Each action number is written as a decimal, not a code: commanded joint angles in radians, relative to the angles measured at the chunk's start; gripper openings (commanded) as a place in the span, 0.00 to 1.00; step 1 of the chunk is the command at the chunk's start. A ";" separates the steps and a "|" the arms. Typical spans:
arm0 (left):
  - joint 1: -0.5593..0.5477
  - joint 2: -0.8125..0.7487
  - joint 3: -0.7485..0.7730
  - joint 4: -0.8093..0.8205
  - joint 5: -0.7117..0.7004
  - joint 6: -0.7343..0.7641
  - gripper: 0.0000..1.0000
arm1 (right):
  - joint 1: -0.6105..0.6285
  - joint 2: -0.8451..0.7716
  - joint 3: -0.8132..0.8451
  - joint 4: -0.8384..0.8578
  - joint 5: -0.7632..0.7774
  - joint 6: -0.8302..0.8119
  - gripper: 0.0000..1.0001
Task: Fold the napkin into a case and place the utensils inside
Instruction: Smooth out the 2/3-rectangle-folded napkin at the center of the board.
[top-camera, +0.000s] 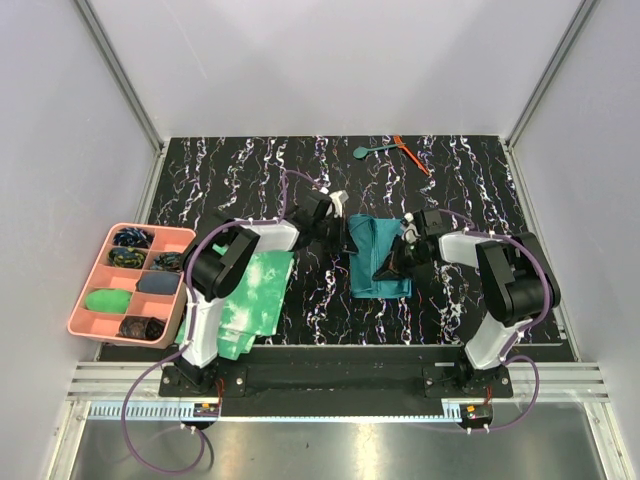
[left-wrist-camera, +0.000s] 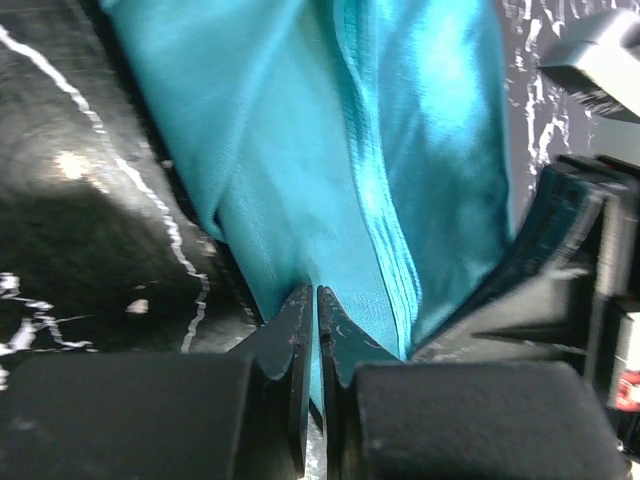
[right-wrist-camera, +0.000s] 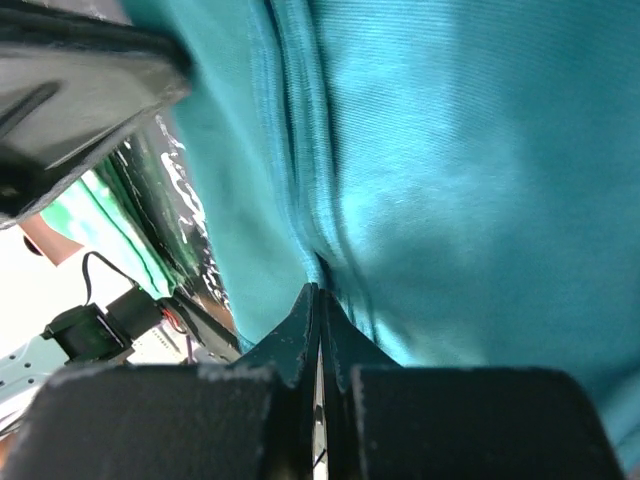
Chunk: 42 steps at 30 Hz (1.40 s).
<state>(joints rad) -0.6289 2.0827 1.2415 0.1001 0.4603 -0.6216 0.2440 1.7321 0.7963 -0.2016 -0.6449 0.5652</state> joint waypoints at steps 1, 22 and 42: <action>0.001 0.008 -0.033 0.065 0.020 -0.006 0.07 | 0.054 -0.069 0.092 -0.070 0.039 -0.011 0.00; 0.003 0.048 0.003 0.026 0.000 -0.007 0.05 | 0.184 0.084 0.009 0.172 -0.045 0.111 0.00; 0.009 -0.018 0.027 -0.016 0.027 0.019 0.09 | 0.164 -0.198 -0.115 0.081 -0.009 0.105 0.00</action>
<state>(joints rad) -0.6266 2.1117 1.2564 0.1246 0.4793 -0.6350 0.4217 1.6714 0.6533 -0.0116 -0.7044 0.7132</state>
